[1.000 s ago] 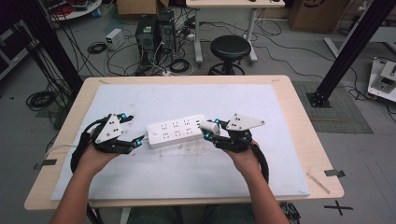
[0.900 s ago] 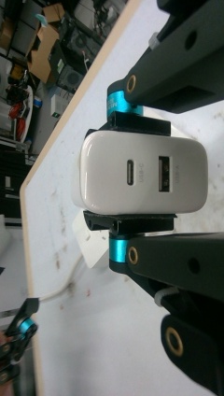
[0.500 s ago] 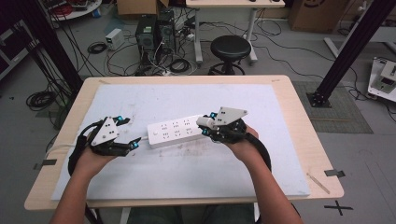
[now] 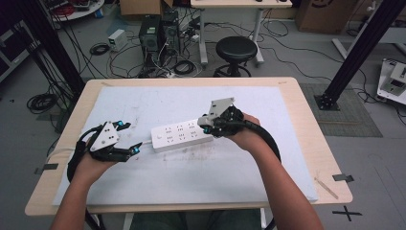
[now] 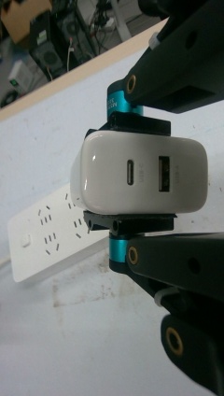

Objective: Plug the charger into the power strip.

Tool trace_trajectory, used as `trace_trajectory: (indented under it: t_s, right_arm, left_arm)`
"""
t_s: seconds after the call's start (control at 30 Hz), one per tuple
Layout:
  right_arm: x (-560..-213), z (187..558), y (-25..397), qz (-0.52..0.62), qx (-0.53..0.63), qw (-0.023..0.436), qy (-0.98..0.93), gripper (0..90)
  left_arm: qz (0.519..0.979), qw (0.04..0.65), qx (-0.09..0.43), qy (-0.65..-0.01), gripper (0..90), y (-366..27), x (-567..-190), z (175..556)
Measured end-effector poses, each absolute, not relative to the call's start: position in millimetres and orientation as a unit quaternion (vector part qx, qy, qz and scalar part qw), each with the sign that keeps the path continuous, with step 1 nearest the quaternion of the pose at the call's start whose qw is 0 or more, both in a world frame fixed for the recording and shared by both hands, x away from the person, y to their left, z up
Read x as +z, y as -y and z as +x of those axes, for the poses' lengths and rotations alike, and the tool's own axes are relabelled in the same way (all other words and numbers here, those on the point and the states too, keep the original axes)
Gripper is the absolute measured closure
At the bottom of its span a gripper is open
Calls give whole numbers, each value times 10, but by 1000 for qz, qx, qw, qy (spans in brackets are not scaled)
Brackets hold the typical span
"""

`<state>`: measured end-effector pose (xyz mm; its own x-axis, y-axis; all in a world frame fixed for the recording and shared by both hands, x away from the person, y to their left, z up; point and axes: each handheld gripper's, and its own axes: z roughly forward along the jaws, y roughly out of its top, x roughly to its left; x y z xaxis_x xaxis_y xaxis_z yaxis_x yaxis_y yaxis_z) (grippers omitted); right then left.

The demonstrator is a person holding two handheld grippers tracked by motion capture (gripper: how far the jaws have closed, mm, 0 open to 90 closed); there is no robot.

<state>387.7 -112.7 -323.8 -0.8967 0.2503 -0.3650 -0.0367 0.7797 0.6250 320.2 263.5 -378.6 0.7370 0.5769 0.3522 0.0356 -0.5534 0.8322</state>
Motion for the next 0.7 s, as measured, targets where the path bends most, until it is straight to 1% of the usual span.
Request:
trace_trajectory:
  t_s: [0.1,0.17,0.47,0.7]
  right_arm:
    - [-3214,3968,1036,36,305,198,-931,630]
    - [-3205,4022,964,17,282,193,-940,630]
    - [-3159,4263,711,-42,235,138,-961,630]
    - [-3172,4457,504,-87,192,118,-970,630]
  left_arm:
    - [825,433,313,-186,247,-2658,-3784,3186]
    - [825,432,312,-186,247,-2669,-3792,3179]
    - [825,435,309,-189,247,-2683,-3820,3182]
    - [821,441,305,-197,247,-2698,-3843,3158]
